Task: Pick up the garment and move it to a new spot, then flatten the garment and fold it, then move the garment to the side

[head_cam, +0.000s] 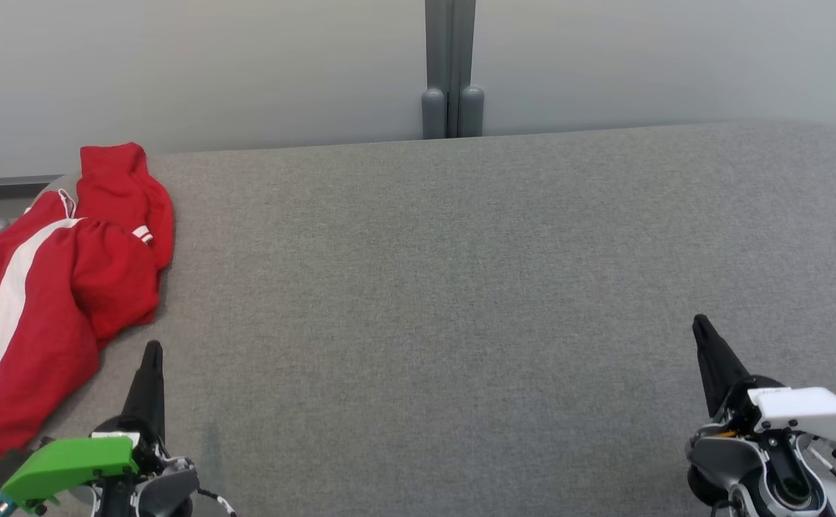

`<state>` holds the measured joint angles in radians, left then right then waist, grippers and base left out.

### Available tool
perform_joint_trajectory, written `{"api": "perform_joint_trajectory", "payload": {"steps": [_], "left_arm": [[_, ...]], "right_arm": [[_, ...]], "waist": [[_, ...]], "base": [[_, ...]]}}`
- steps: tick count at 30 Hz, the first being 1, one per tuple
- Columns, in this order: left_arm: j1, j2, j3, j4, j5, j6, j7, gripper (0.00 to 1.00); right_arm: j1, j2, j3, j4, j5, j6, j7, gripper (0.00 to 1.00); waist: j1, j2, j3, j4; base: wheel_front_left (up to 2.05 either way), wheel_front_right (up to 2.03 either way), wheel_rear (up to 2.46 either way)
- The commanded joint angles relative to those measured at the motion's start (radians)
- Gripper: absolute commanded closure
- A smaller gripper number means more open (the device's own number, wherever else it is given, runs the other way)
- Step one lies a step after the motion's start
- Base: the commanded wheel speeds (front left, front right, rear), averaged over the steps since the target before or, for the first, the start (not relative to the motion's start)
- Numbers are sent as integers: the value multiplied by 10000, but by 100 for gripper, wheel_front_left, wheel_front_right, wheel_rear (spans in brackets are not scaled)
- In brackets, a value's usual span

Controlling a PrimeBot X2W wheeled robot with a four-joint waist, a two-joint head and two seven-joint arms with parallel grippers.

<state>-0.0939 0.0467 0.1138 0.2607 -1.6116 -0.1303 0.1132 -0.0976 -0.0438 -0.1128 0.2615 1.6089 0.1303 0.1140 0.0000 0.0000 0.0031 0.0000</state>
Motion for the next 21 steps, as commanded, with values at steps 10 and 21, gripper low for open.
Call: {"api": "perform_joint_trajectory", "payload": {"steps": [10, 21], "left_arm": [[256, -16, -499, -18, 244, 11, -433, 0], [354, -5, -875, -510, 1763, 297, -938, 0]], "right_arm": [[341, 14, 306, -6, -220, 0, -437, 0], [527, -1, 234, -254, -2041, 1, -941, 0]], "waist": [[0, 0, -44, 3], [0, 0, -91, 9]], "base": [[0, 0, 0], [0, 0, 0]]}}
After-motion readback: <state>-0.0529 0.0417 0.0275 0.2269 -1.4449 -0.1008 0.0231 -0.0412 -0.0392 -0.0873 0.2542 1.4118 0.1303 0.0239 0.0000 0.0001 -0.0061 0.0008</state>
